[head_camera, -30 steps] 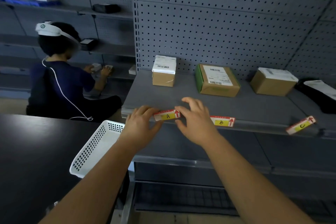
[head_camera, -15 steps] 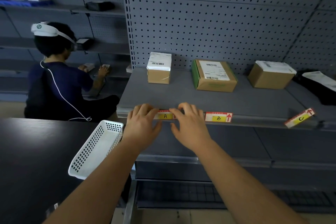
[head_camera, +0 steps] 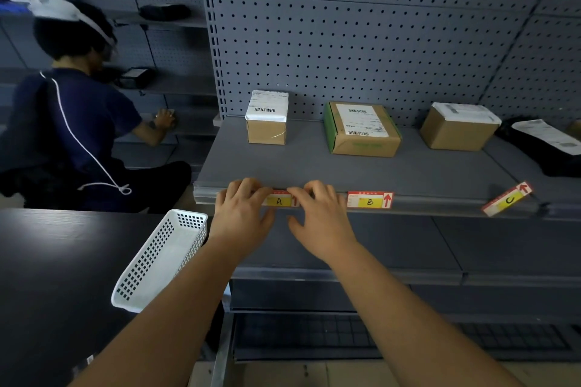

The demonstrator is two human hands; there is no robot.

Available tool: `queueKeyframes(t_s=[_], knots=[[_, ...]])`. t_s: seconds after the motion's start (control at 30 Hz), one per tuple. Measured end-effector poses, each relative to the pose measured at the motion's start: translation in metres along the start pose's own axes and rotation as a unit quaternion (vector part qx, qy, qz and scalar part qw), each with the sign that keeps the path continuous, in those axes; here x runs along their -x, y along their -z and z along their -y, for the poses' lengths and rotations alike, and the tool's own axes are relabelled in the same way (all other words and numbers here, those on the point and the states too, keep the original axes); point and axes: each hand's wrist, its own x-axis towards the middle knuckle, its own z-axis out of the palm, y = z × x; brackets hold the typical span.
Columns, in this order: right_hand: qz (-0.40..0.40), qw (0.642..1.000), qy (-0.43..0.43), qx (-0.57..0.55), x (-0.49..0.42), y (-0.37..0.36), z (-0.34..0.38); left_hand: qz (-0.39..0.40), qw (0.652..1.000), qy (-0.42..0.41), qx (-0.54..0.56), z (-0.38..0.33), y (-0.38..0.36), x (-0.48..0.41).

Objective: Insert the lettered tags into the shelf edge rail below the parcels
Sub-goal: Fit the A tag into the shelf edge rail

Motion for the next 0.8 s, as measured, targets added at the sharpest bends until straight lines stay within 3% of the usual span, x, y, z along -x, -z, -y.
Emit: queueKeyframes(t_s=[0.43,0.8], knots=[[-0.02,0.999,0.017,0.046,-0.0006,-0.0055,0.0057,0.027,1.0,-0.001,0.007,0.0036,0.0014,-0.0004],[0.007,1.0,0.021,-0.004,0.0005,0.0021,0.0039,0.045,0.999,-0.003,0.012,0.0045,0.0076,0.0017]])
